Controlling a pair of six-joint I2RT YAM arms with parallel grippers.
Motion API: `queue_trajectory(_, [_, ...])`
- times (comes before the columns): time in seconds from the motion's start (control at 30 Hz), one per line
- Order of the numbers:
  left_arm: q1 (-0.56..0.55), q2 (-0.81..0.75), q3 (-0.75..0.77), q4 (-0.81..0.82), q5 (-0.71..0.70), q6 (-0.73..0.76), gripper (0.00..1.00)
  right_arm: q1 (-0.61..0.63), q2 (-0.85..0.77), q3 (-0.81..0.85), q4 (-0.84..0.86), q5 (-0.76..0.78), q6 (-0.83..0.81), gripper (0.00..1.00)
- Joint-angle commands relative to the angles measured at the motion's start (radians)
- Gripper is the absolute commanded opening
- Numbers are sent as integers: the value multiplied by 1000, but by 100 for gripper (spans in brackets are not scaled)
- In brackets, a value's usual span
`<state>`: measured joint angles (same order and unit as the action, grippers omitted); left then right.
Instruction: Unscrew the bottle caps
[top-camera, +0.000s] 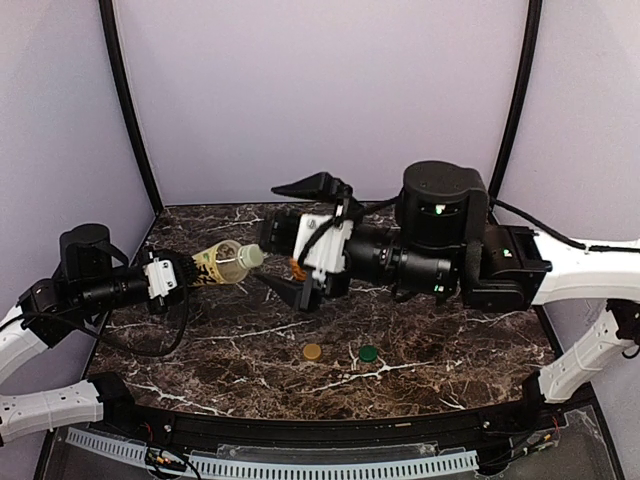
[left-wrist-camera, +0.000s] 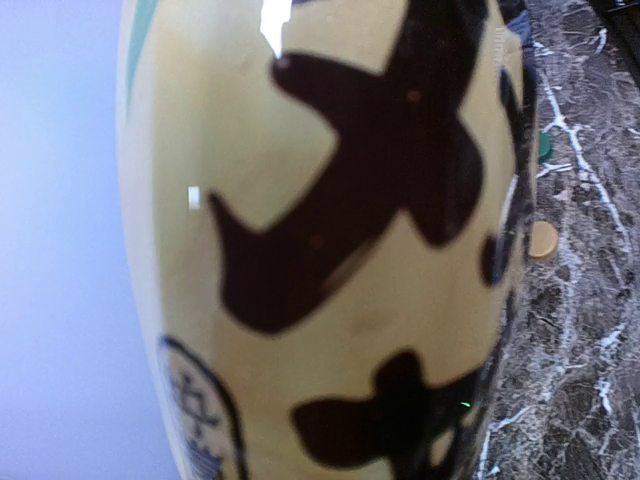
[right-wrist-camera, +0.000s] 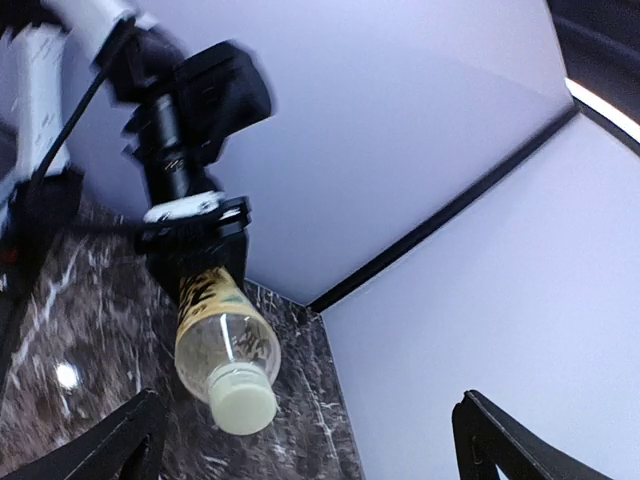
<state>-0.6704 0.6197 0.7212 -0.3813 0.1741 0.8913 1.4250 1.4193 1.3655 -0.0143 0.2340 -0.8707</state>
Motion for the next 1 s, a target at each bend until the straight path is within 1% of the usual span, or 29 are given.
queue_trajectory(0.0, [4, -8, -54, 251, -194, 4, 21, -70, -1, 85, 89, 39, 783, 99])
queue_trajectory(0.03, [4, -4, -63, 271, -227, 17, 21, -84, 3, 80, 92, 21, 910, 99])
queue_trajectory(0.1, [4, 3, -69, 307, -252, 33, 21, -108, 19, 75, 88, -3, 1108, 99])
queue_trajectory(0.2, [3, 2, -75, 324, -260, 46, 21, -139, 56, 111, 31, -39, 1319, 99])
queue_trajectory(0.27, [2, 0, -73, 326, -261, 48, 21, -152, 81, 132, 22, -80, 1391, 98])
queue_trajectory(0.4, [0, -17, -76, 328, -260, 56, 21, -161, 145, 210, -48, -89, 1456, 97])
queue_trajectory(0.53, [1, -35, -81, 327, -260, 58, 21, -161, 206, 268, -50, -131, 1491, 92])
queue_trajectory(0.73, [0, -55, -79, 314, -258, 67, 21, -164, 252, 306, -36, -153, 1512, 72])
queue_trajectory(0.83, [0, -60, -78, 309, -254, 64, 21, -166, 266, 317, -30, -167, 1521, 53])
queue_trajectory(0.9, [0, -62, -80, 308, -252, 66, 21, -166, 272, 316, -30, -174, 1535, 50])
queue_trajectory(0.97, [0, -64, -81, 308, -247, 70, 21, -167, 274, 311, -31, -175, 1544, 44])
